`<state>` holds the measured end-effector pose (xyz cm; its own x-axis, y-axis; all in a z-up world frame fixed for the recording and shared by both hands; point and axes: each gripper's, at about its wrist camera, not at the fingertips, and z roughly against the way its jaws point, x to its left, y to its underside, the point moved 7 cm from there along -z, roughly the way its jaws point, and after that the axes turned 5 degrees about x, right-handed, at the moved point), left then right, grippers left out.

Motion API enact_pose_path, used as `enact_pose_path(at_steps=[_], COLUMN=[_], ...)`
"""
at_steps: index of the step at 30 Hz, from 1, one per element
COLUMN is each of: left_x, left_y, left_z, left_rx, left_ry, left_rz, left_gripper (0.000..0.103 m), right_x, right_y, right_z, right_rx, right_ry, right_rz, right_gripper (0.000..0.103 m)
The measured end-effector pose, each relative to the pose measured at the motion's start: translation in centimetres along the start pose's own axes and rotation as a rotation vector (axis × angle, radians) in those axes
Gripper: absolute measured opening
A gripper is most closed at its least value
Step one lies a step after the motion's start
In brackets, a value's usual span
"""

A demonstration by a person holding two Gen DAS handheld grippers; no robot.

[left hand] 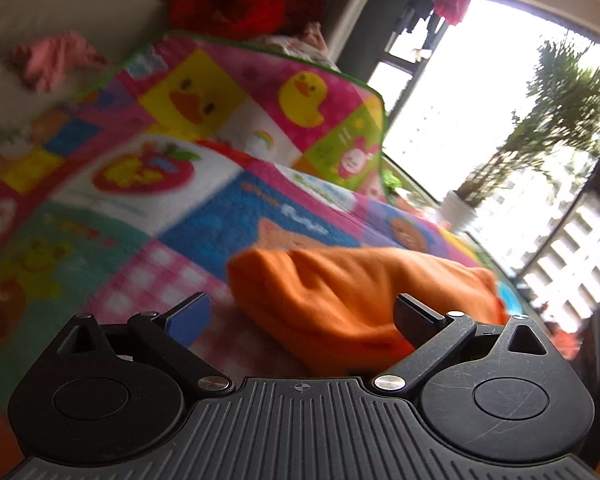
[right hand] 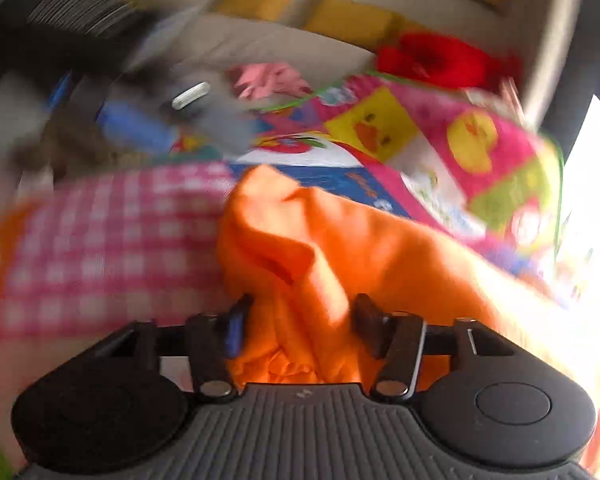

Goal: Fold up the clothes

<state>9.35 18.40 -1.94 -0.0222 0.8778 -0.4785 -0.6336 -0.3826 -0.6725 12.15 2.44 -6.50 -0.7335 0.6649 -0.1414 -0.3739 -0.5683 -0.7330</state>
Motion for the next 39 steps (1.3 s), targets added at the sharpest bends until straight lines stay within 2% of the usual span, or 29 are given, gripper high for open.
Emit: enact_pose_path(at_steps=[5,7,11,12,13,16,17,18,21,22,23,25,28,31,34,36,39], left_x=[0.2,-0.2,-0.8,-1.1,-1.5,-2.8,-3.3,-3.7,-5.0,-5.4,-5.8,-6.6,-7.8,-9.1,-10.1,-10.8,-12.0], left_y=[1.2,1.2,0.3,-0.1,-0.4,-1.3,-1.6,-1.8,-2.4,-2.6,-2.7,-3.1,-4.3,-5.9,-6.6,-6.1,-4.6], left_z=[-2.6,-4.0,-6.2,-6.4,-6.5,-6.6,-6.7,-6.8,-6.8,-6.7,-6.7,-6.2,-4.7,-2.7,-2.5,-3.9,-7.5], left_rx=[0.114,0.135,0.149,0.15,0.149,0.146,0.148,0.148,0.142,0.141,0.139,0.128,0.071,-0.017,-0.044,-0.012,0.066], left_ry=[0.2,0.212,0.219,0.225,0.231,0.257,0.273,0.283,0.299,0.306,0.311,0.312,0.326,0.339,0.333,0.316,0.28], left_rz=[0.229,0.252,0.272,0.269,0.264,0.231,0.23,0.228,0.205,0.196,0.184,0.152,0.1,0.045,0.012,0.0,-0.032], left_gripper=[0.1,0.1,0.097,0.096,0.094,0.088,0.088,0.088,0.088,0.088,0.088,0.088,0.091,0.094,0.096,0.096,0.096], right_x=[-5.1,-6.1,-5.1,-4.4,-3.4,-0.5,0.4,1.0,2.1,2.0,1.6,-0.2,-5.3,-10.0,-14.4,-16.5,-18.2], right_y=[0.3,0.7,0.7,0.7,0.4,0.5,0.5,0.5,0.9,1.1,1.1,0.8,0.0,1.1,2.4,4.0,6.2], right_z=[0.2,-0.2,-0.1,0.3,0.7,1.9,2.0,1.7,-0.2,-1.0,-1.7,-2.3,-1.0,0.8,2.5,3.1,3.1], right_rx=[0.044,0.047,0.014,-0.004,-0.029,-0.13,-0.165,-0.181,-0.155,-0.143,-0.128,-0.095,-0.083,-0.112,-0.146,-0.164,-0.153], right_ry=[-0.249,-0.309,-0.241,-0.192,-0.139,0.034,0.091,0.13,0.135,0.146,0.16,0.142,-0.054,-0.23,-0.39,-0.477,-0.539], right_rz=[-0.465,-0.551,-0.417,-0.328,-0.232,0.044,0.129,0.2,0.294,0.29,0.273,0.144,-0.249,-0.549,-0.825,-0.953,-1.049], right_gripper=[0.039,0.038,0.039,0.04,0.047,0.078,0.082,0.083,0.083,0.081,0.064,0.036,0.024,0.023,0.022,0.022,0.023])
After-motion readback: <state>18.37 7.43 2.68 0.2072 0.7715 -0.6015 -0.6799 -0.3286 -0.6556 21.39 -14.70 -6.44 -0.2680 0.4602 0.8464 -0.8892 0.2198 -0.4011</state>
